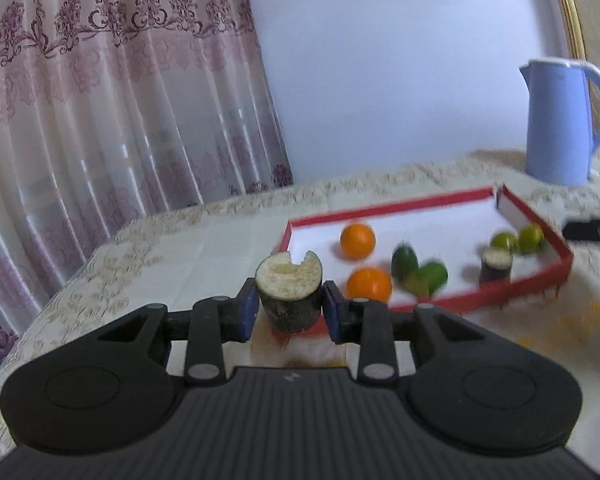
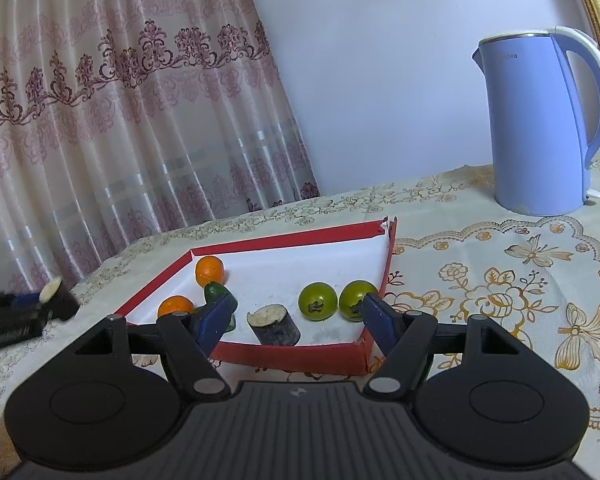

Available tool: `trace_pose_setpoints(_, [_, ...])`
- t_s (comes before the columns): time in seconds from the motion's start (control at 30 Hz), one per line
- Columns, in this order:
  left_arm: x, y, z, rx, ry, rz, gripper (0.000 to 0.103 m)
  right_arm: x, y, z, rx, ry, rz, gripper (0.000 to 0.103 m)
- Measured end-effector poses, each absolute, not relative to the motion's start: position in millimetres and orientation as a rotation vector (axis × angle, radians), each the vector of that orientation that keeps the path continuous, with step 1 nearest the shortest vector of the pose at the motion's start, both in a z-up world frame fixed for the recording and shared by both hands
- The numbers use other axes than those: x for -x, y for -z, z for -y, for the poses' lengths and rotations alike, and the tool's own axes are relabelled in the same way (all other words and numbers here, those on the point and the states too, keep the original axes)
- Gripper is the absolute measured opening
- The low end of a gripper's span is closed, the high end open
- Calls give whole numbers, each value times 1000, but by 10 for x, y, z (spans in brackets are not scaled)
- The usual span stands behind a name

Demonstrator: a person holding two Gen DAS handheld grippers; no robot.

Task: Organize fruits
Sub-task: 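Carry the dark slice into the red tray and open the left gripper, then lift the left gripper away from the tray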

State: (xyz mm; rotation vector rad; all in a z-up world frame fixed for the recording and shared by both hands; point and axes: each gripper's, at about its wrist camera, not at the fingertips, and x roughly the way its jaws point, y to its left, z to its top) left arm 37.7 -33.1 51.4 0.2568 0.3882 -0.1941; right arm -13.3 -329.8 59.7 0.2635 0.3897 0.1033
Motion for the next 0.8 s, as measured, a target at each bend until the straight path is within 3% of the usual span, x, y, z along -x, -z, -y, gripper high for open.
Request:
trace_pose_setpoints(0.3, [-1131,-420,510,-229,55,-377,31,120,-608,3321,-272,-113,-387,72])
trace_pose_setpoints(0.6, [-1368,-235,574,-244,64,-402,35,123,-616,3303,-268,-134,-388,72])
trace_pose_setpoints(0.73, [-1328,-251,514,-218,58,-405,43,128,-619,3305,-266,-131,-384,72])
trace_pose_setpoints(0.8, [-1259,-309,447,-200,52,-387,54,127,-613,3304,-264,-130,-386,72])
